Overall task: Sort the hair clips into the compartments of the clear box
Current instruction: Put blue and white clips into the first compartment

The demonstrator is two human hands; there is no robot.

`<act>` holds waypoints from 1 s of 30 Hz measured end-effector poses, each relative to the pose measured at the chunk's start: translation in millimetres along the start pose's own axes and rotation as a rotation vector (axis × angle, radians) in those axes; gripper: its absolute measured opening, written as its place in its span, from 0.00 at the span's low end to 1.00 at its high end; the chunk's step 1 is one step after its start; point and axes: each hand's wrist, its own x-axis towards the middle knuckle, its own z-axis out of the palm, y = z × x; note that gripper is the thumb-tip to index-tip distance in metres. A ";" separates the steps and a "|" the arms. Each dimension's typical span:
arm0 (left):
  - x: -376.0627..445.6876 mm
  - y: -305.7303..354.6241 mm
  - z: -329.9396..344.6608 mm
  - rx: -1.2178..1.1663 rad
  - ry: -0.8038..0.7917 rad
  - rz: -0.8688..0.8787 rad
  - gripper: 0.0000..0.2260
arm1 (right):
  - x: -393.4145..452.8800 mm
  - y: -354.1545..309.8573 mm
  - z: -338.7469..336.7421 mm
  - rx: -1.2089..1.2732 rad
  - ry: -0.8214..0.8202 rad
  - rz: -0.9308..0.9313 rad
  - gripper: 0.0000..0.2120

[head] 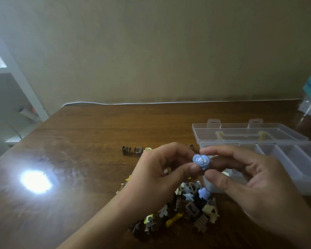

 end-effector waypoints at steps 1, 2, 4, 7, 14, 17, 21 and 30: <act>-0.1 -0.5 0.0 -0.002 -0.005 0.001 0.07 | -0.2 -1.1 -0.2 -0.011 0.004 0.002 0.17; -0.3 -1.0 0.0 0.004 -0.011 0.005 0.07 | -0.2 -1.7 0.4 -0.035 0.017 -0.004 0.17; -0.7 -1.2 -0.1 0.049 -0.026 0.015 0.07 | 0.4 -1.0 0.5 -0.102 0.048 -0.055 0.12; 0.7 0.7 -4.4 0.197 -0.024 0.012 0.11 | 3.0 2.2 -9.5 -0.348 0.098 -0.145 0.08; 3.6 -18.2 -37.6 0.714 -0.056 -0.042 0.11 | 11.2 20.8 -31.8 -0.668 0.021 -0.013 0.18; 2.9 -19.9 -52.8 0.863 -0.329 -0.100 0.15 | 8.1 17.2 -37.1 -0.581 0.112 -0.026 0.15; 0.1 -18.6 -70.2 0.828 -0.544 -0.215 0.22 | 6.1 8.8 -39.1 -0.615 0.162 -0.157 0.07; -2.5 -20.7 -86.2 0.921 -0.493 -0.253 0.21 | -2.8 14.5 0.0 -0.953 -0.326 -0.345 0.12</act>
